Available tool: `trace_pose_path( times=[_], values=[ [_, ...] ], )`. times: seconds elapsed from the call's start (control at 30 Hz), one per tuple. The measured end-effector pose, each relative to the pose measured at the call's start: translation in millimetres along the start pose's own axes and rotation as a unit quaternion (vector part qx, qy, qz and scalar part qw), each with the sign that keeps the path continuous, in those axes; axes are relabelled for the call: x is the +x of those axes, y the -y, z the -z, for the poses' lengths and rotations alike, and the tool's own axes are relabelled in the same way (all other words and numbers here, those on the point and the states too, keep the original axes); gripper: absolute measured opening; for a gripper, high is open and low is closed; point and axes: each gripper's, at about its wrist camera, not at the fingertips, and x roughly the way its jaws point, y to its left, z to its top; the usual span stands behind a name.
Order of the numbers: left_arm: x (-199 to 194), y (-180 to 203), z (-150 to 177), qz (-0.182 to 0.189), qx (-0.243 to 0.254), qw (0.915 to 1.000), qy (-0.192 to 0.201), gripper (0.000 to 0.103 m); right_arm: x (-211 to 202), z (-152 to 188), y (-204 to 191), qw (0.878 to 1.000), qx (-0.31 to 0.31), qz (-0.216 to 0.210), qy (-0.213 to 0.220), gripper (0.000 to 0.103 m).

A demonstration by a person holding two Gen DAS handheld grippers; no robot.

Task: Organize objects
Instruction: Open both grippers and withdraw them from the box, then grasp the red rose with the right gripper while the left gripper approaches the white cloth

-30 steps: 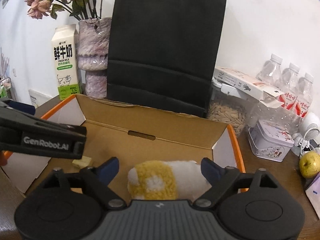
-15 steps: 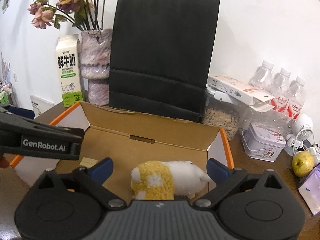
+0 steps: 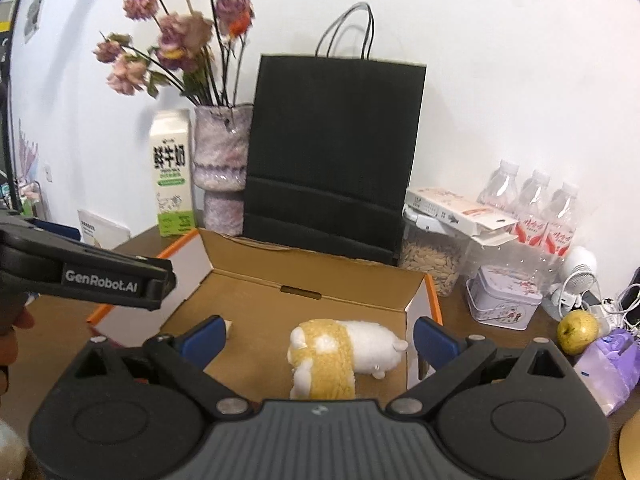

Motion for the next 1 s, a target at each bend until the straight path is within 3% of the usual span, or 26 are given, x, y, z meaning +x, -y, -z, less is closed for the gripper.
trace_pose_path(
  times=[0.37, 1.0],
  values=[
    [-61.1, -13.6, 33.7, -0.004, -0.008, 0.9994, 0.033, 0.103, -73.9, 23.6, -11.9, 0.999, -0.003, -0.01, 0.039, 0.102],
    [-143.0, -44.6, 115.6, -0.004, -0.015, 0.9969, 0.077, 0.103, -165.2, 97.3, -38.5, 0.996, 0.005, -0.019, 0.085, 0.103]
  ],
)
